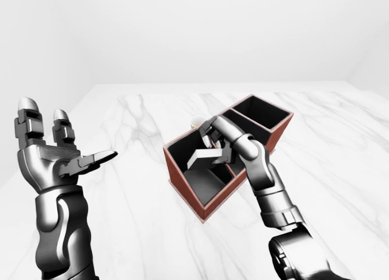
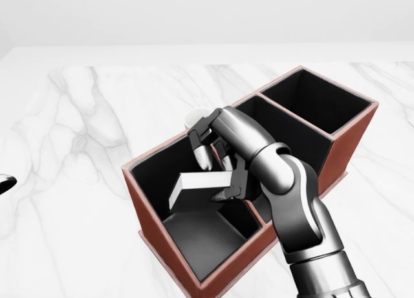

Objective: Pick up the book and place it in the left compartment of the caddy.

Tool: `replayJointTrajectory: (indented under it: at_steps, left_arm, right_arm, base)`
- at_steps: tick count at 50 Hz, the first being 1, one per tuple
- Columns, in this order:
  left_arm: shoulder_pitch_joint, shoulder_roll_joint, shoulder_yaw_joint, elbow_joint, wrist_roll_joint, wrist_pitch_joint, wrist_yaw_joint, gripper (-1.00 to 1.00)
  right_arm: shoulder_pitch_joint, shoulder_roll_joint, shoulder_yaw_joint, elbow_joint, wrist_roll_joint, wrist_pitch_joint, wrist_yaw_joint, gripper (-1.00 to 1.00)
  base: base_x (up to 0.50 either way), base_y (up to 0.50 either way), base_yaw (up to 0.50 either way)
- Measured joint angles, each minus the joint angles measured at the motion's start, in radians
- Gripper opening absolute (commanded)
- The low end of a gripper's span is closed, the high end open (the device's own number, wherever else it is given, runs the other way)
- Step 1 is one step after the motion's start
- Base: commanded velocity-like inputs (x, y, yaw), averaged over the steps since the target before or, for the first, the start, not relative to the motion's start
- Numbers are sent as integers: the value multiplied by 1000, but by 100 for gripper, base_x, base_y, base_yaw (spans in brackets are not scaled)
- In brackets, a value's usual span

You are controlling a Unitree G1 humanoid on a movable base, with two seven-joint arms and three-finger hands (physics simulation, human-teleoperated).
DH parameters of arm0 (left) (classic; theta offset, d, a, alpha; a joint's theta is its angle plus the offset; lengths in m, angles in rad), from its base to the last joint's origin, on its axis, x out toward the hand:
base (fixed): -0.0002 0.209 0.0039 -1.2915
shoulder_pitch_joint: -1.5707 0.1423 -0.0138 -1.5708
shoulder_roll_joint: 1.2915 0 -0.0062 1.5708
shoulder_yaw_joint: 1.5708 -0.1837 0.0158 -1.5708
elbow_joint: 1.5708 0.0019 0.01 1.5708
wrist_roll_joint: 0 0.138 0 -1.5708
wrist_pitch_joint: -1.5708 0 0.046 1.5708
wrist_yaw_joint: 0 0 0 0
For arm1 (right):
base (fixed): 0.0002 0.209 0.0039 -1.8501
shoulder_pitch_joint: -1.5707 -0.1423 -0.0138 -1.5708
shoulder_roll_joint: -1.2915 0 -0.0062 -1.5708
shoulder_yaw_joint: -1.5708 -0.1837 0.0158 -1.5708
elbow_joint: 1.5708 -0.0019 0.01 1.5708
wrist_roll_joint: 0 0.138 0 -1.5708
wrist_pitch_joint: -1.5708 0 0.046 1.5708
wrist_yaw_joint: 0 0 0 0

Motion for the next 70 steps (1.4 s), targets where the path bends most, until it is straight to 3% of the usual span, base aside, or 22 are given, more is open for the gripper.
replayJointTrajectory:
  at_steps: [30,31,32,33,34,59,70]
  left_arm:
    - [-3,4,2,12,-4,0,-2,100]
    - [-3,4,3,12,-5,0,-2,100]
    - [-3,4,3,12,-5,0,-2,100]
    - [-3,4,3,12,-5,0,-2,100]
    - [-3,4,3,13,-5,0,-2,100]
    - [0,5,8,1,-13,0,-4,100]
    - [-1,6,8,-2,-14,0,-3,100]
  right_arm:
    - [-8,16,9,78,-31,0,-43,-97]
    - [-9,16,9,81,-31,0,-46,-79]
    - [-10,16,7,84,-31,0,-47,-20]
    - [-11,16,7,86,-30,0,-49,21]
    - [-13,16,6,88,-29,0,-51,99]
    - [-32,27,-1,125,-1,0,-42,100]
    - [7,28,24,-2,-69,0,18,100]
  base:
    - [0,0,0]
    - [0,0,0]
    - [0,0,0]
    - [0,0,0]
    - [0,0,0]
    - [0,0,0]
    - [0,0,0]
